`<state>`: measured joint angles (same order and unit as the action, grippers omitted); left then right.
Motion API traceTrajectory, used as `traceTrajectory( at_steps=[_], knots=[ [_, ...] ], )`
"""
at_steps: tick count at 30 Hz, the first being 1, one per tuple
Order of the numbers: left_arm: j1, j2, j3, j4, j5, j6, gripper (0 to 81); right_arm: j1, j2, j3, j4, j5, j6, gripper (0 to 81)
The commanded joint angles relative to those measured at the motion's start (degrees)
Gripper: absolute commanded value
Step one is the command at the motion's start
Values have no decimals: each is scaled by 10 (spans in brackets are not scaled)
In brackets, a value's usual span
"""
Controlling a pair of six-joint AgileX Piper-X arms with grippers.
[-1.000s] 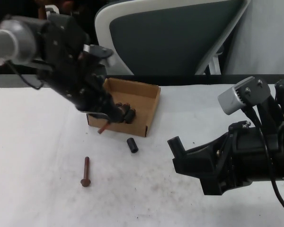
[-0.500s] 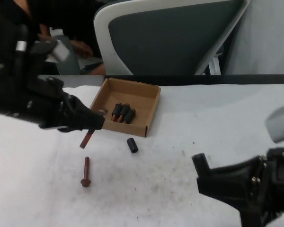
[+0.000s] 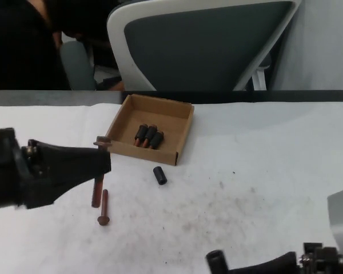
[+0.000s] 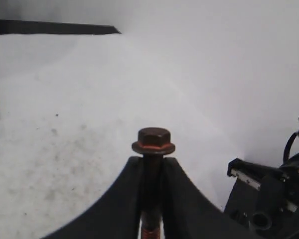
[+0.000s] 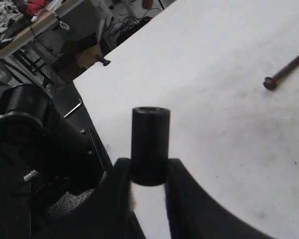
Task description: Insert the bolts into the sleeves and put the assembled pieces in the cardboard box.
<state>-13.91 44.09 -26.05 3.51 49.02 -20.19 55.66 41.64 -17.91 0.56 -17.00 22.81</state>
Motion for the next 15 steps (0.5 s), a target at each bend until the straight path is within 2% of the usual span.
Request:
traceTrajectory(
  at_steps=[1, 3, 7, 15],
  knots=[
    [0, -18, 26, -99, 18, -70, 8, 29, 26, -2, -42, 19, 6, 2],
    [-6, -18, 41, -157, 21, -127, 8, 41, 56, -2, -71, 19, 17, 2],
    [-31, -18, 52, -222, 21, -182, 8, 43, 124, -5, -146, 17, 17, 2],
    [-95, -18, 52, -231, 21, -191, 8, 39, 211, -31, -210, 17, 8, 2]
  ],
)
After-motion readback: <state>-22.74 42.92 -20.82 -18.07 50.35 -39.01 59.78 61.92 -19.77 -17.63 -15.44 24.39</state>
